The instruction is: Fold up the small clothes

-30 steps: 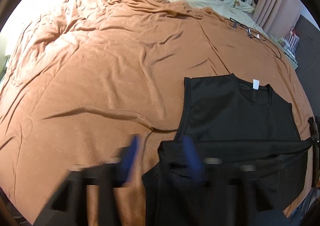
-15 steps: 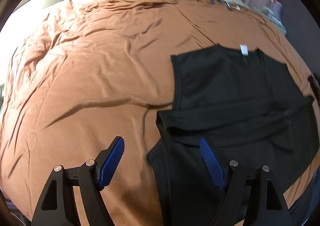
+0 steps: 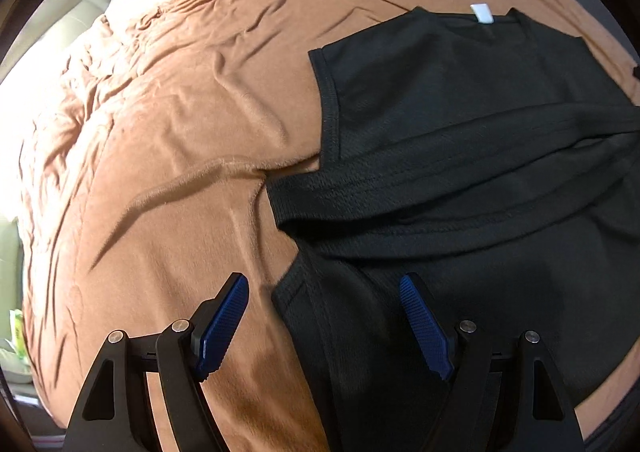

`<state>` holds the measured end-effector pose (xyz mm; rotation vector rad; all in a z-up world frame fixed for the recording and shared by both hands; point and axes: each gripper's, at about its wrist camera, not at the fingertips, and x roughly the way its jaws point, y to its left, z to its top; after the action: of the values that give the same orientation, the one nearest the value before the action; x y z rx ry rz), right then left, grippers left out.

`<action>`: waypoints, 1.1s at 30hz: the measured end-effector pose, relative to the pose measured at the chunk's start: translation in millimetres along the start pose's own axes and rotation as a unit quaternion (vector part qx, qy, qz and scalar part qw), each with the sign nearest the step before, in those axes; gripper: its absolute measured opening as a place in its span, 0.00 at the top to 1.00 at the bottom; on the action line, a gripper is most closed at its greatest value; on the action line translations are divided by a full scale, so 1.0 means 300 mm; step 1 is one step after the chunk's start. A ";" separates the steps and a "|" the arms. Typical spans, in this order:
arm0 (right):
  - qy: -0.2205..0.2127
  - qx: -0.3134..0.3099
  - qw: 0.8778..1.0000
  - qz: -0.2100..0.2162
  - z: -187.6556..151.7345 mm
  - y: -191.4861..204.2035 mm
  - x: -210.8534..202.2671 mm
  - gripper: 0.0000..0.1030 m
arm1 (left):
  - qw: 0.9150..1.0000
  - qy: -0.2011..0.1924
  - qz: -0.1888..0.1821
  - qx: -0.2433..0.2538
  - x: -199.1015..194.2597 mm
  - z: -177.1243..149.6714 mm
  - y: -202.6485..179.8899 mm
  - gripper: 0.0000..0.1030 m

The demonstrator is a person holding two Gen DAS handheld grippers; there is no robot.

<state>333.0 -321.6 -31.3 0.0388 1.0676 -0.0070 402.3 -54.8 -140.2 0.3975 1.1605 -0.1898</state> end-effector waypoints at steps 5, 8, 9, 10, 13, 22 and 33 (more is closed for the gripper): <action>-0.003 0.000 1.000 -0.015 0.048 -0.006 0.038 0.29 | 1.000 -0.006 0.018 -0.004 0.022 0.051 0.017 0.23; -0.004 0.003 1.000 -0.021 0.084 -0.015 0.059 0.29 | 1.000 -0.011 0.024 -0.013 0.035 0.094 0.034 0.23; -0.005 0.007 1.000 -0.021 0.100 -0.019 0.072 0.29 | 0.999 -0.012 0.026 -0.016 0.041 0.109 0.041 0.23; -0.006 0.009 1.000 -0.022 0.111 -0.020 0.077 0.29 | 0.999 -0.013 0.027 -0.019 0.046 0.122 0.047 0.23; -0.009 0.020 1.000 -0.019 0.151 -0.036 0.104 0.29 | 0.999 -0.018 0.027 -0.032 0.063 0.168 0.070 0.23; -0.021 0.051 0.998 -0.028 0.206 -0.077 0.155 0.34 | 0.996 -0.027 0.010 -0.084 0.096 0.213 0.129 0.40; -0.039 0.077 0.995 0.054 0.137 -0.139 0.089 0.45 | 0.986 -0.035 -0.071 -0.148 0.045 0.176 0.224 0.55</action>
<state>380.9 -364.3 -36.0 0.2347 0.9838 0.0073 475.9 -13.6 -120.7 0.0456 1.1285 -0.1509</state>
